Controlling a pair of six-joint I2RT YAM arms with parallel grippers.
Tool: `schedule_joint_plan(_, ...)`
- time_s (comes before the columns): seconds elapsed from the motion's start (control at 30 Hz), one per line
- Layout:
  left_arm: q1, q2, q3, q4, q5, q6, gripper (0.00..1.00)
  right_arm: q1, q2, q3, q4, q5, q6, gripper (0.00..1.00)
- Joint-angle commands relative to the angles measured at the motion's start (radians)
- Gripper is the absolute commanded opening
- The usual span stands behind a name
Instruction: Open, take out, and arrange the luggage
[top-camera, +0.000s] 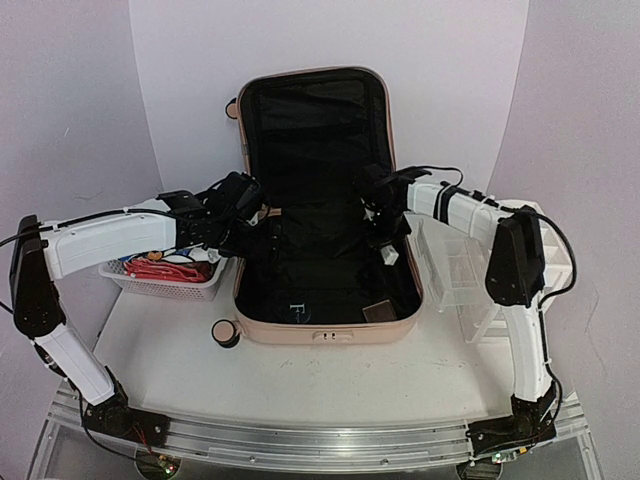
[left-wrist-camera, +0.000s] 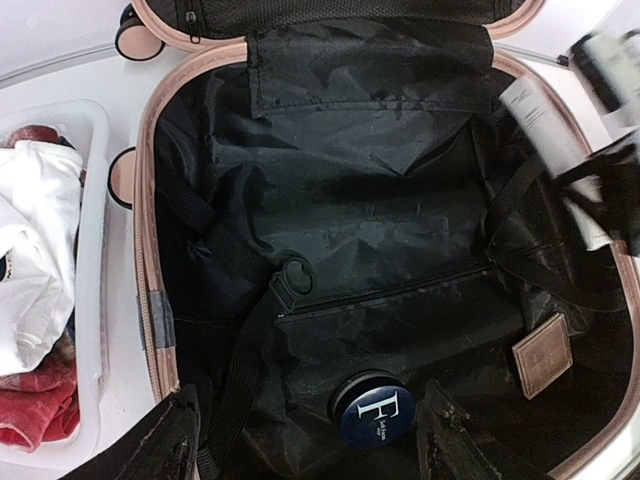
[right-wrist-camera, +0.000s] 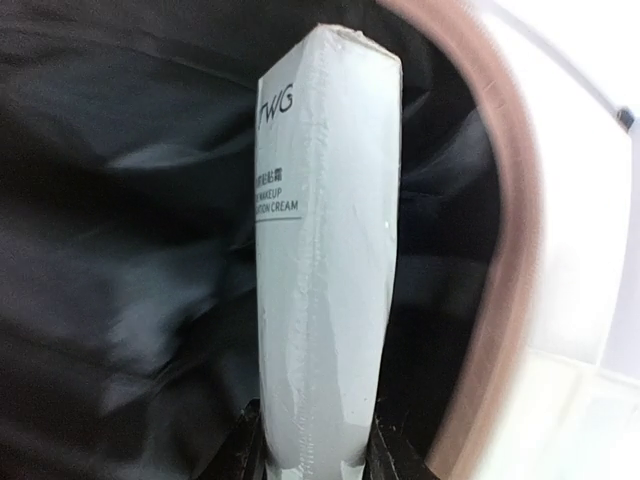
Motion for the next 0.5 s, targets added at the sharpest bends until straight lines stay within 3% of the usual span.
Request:
schedule_joint_plan(0.0,0.004,0.01,0.049,0.009,0.016,-0.009,0.75,0.029,-0.228,-0.037,-0.008,-0.049,-0.011,0.29)
schedule_joint_plan(0.47,0.004,0.038,0.066,0.009,0.041,-0.011,0.75,0.028,-0.685,-0.362,-0.003,0.098,-0.007,0.28)
